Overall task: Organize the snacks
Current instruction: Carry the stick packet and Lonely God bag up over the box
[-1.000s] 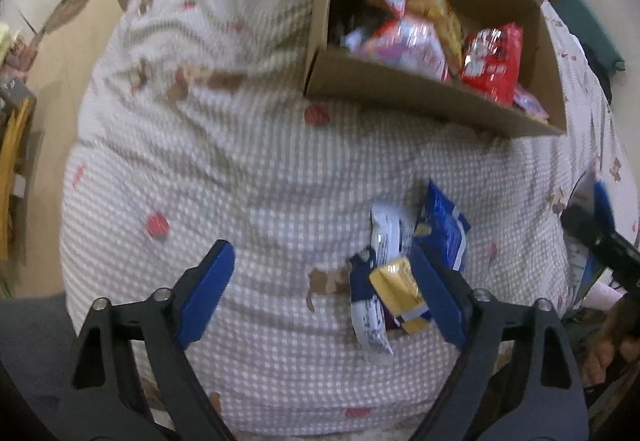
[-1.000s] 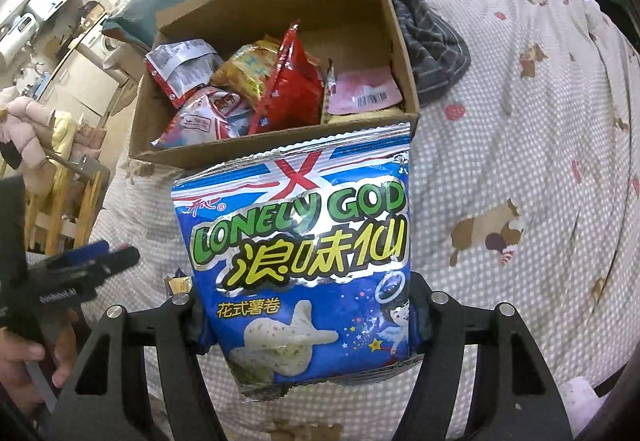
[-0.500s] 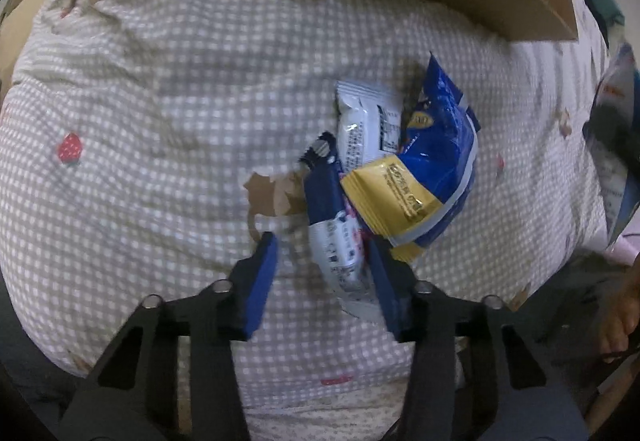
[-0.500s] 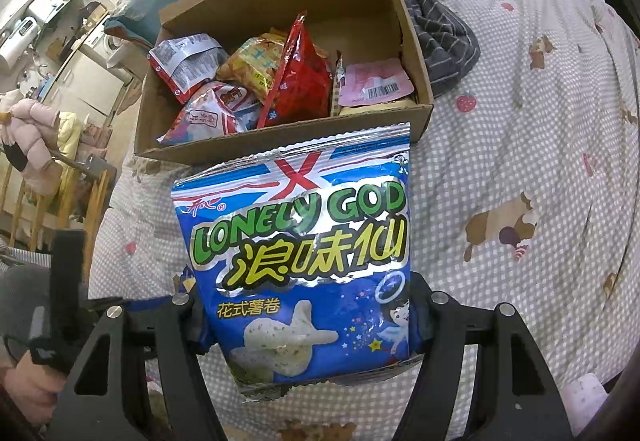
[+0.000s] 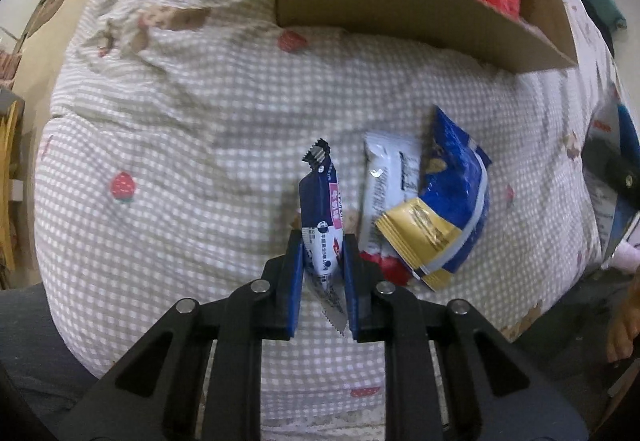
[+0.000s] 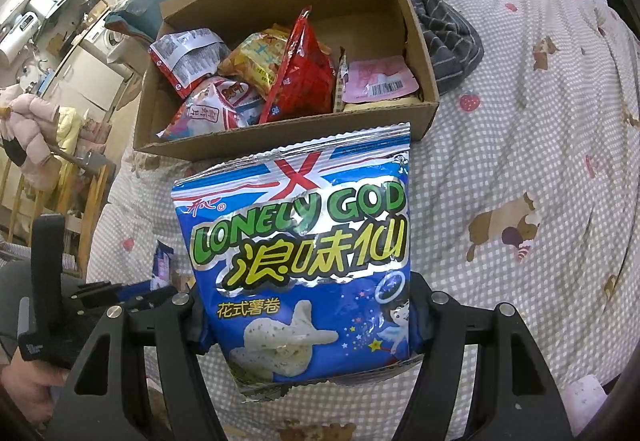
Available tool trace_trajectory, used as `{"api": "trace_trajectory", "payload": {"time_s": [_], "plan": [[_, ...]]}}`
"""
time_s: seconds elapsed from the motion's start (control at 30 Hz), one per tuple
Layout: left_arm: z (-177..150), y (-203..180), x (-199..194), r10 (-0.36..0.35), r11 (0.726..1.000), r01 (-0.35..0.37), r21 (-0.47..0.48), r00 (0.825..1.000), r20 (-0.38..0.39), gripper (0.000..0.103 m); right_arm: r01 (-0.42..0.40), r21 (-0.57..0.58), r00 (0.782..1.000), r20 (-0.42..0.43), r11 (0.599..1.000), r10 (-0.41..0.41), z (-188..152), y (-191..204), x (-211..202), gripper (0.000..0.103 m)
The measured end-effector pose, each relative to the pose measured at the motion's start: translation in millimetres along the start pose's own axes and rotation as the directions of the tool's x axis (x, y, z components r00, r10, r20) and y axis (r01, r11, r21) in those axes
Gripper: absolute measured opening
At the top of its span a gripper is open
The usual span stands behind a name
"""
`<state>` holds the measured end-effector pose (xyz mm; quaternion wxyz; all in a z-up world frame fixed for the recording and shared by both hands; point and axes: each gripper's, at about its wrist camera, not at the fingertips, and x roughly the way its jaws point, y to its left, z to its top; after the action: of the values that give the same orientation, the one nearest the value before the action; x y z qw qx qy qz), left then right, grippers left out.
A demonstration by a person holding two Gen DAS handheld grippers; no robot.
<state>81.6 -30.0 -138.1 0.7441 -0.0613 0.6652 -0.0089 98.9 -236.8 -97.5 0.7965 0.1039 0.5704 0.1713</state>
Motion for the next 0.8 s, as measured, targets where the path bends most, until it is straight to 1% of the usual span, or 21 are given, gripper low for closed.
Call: {"api": "trace_trajectory", "payload": {"time_s": [0.17,0.27,0.37,0.4,0.53,0.6,0.67,0.77,0.8], "plan": [[2,15,-19,0.019,0.999,-0.016,-0.036,0.997,0.076,0.015,-0.013,-0.006,1.000,0.024,1.000,0.013,-1,2,-6,0.070],[1,20,-37,0.038,0.999,-0.032,-0.040,0.989,0.146,0.015,-0.035,-0.014,0.998,0.058,0.999,0.036,0,3,-15,0.070],[6,23,-60,0.042,0.999,-0.034,-0.038,0.972,0.230,0.015,-0.063,-0.028,0.991,0.113,0.998,0.066,0,7,-28,0.070],[12,25,-66,0.044,0.999,-0.036,-0.035,0.965,0.257,0.015,-0.072,-0.038,0.987,0.140,0.997,0.077,1,9,-34,0.070],[22,19,-88,0.054,0.999,-0.049,-0.023,0.937,0.346,0.015,-0.105,-0.055,0.968,0.222,0.993,0.115,3,13,-50,0.070],[27,19,-95,0.051,0.999,-0.049,-0.013,0.930,0.364,0.015,-0.118,-0.054,0.958,0.258,0.992,0.128,4,12,-57,0.070],[34,13,-97,0.044,0.999,-0.048,0.001,0.925,0.378,0.015,-0.120,-0.048,0.952,0.278,0.992,0.128,5,10,-60,0.070],[42,7,-103,0.025,0.998,-0.045,0.041,0.919,0.392,0.015,-0.118,-0.031,0.956,0.269,0.993,0.122,9,7,-57,0.070],[47,7,-109,0.025,0.998,-0.048,0.045,0.914,0.404,0.015,-0.116,-0.022,0.957,0.267,0.993,0.118,9,6,-56,0.070]]}}
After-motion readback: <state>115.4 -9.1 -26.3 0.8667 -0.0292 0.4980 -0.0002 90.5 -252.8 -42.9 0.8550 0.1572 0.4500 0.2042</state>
